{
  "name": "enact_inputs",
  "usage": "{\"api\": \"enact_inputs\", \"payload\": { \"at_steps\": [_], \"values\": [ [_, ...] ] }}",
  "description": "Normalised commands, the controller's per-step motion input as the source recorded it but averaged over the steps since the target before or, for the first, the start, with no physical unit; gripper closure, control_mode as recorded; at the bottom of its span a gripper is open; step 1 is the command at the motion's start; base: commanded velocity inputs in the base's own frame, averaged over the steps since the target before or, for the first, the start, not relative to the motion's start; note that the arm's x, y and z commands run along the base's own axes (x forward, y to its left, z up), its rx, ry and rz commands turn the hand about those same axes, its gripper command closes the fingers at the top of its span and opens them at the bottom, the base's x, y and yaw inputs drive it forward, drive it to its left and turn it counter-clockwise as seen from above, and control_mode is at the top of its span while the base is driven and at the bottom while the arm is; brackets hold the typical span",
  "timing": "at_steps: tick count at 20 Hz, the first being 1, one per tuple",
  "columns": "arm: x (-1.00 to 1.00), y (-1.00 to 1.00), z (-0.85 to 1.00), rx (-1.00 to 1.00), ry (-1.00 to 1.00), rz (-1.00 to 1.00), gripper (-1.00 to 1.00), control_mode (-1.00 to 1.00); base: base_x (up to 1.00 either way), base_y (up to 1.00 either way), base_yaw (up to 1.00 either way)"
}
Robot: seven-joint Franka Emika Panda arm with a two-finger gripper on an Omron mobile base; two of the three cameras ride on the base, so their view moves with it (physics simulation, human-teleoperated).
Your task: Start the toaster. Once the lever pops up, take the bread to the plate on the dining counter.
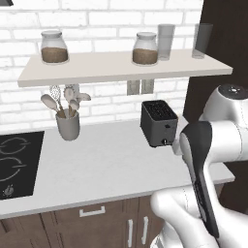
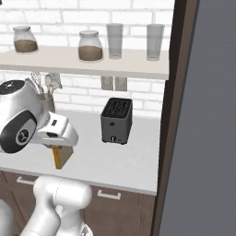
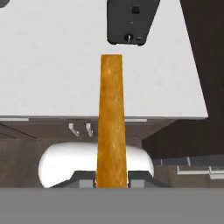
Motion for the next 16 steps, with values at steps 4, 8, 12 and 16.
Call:
{"api": "enact_inputs", "payload": {
  "at_steps": [4,8,12,16],
  "values": [
    [-0.71,0.19,0.19,0.02,0.21,0.00,1.00,-1.00,0.00,0.00,0.00],
    [-0.30,0.02,0.28,0.06,0.12,0.00,1.00,-1.00,0.00,0.00,0.00],
    [0.00,0.00,0.24,0.11,0.01,0.02,1.00,-1.00,0.00,0.00,0.00],
    [0.01,0.00,0.13,0.10,0.00,0.05,1.00,-1.00,0.00,0.00,0.00]
  ]
}}
